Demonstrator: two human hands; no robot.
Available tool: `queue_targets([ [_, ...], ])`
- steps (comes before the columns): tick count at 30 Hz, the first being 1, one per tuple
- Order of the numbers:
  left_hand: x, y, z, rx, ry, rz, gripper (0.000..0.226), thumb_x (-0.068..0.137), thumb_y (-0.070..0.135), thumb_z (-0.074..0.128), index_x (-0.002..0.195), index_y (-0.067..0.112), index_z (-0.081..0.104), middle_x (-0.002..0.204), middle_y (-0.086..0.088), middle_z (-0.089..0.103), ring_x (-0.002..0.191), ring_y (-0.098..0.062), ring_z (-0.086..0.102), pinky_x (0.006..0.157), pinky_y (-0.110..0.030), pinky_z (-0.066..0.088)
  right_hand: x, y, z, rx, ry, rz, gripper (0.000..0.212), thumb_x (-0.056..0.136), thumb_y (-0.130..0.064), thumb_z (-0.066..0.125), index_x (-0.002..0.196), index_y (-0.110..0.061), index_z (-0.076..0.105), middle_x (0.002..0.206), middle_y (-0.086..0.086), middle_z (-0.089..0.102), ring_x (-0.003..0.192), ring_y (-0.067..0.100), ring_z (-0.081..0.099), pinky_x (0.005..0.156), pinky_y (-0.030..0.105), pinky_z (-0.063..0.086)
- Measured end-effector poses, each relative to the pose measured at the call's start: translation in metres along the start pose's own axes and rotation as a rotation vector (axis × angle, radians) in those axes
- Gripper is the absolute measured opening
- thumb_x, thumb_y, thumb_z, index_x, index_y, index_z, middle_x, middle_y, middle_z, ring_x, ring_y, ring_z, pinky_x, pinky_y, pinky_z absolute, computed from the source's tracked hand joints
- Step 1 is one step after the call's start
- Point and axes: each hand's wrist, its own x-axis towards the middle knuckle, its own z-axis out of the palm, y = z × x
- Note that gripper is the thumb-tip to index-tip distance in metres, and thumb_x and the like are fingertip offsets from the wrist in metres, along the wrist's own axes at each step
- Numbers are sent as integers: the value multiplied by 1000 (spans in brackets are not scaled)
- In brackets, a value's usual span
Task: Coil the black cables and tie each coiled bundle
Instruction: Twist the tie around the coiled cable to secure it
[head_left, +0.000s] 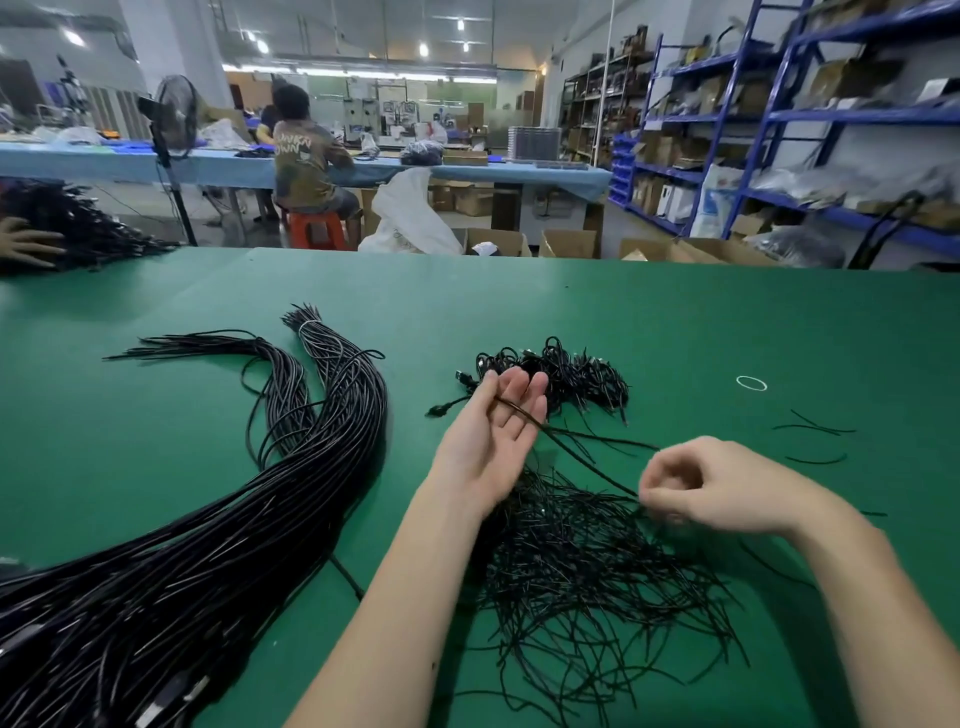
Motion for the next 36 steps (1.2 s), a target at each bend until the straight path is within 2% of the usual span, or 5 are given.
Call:
queue_targets([
  [9, 2, -2, 5, 219, -82, 126, 49, 110, 35, 23, 123, 6, 60, 116, -9, 73, 109, -17, 70, 90, -27, 54, 26, -56, 48, 461, 115, -304, 17, 98, -32, 66, 87, -22, 74, 61, -7, 60, 55, 16, 54, 60, 29, 45],
  [21, -12, 12, 2, 230, -325, 5, 55, 104, 39, 35, 99, 6, 80, 107, -14, 75, 96, -27, 74, 78, -36, 61, 40, -40, 26, 174, -54, -82, 44, 82, -66, 72, 64, -26, 75, 52, -6, 37, 51, 15, 31, 50, 26, 27],
  [25, -19, 14, 3, 527, -448, -167, 58, 103, 40, 34, 103, 2, 77, 106, -22, 74, 97, -34, 73, 84, -43, 61, 53, -63, -14, -133, -73, -75, 44, 88, -21, 70, 47, -37, 67, 40, -16, 48, 41, 0, 41, 55, 22, 34],
  [31, -16, 6, 7, 871, -361, -257, 57, 108, 45, 22, 120, 11, 67, 122, -12, 71, 116, -26, 67, 99, -48, 53, 59, -118, -60, -413, 57, -109, 12, 82, -37, 80, 73, -32, 73, 75, -18, 68, 77, 5, 61, 76, 27, 48],
  [36, -7, 11, 4, 617, -178, -74, 52, 109, 43, 22, 132, 14, 59, 108, -3, 76, 113, -27, 66, 104, -56, 47, 47, -125, -42, -226, 166, -234, 12, 94, -27, 63, 92, -30, 74, 77, -9, 75, 67, -2, 65, 65, 23, 50],
])
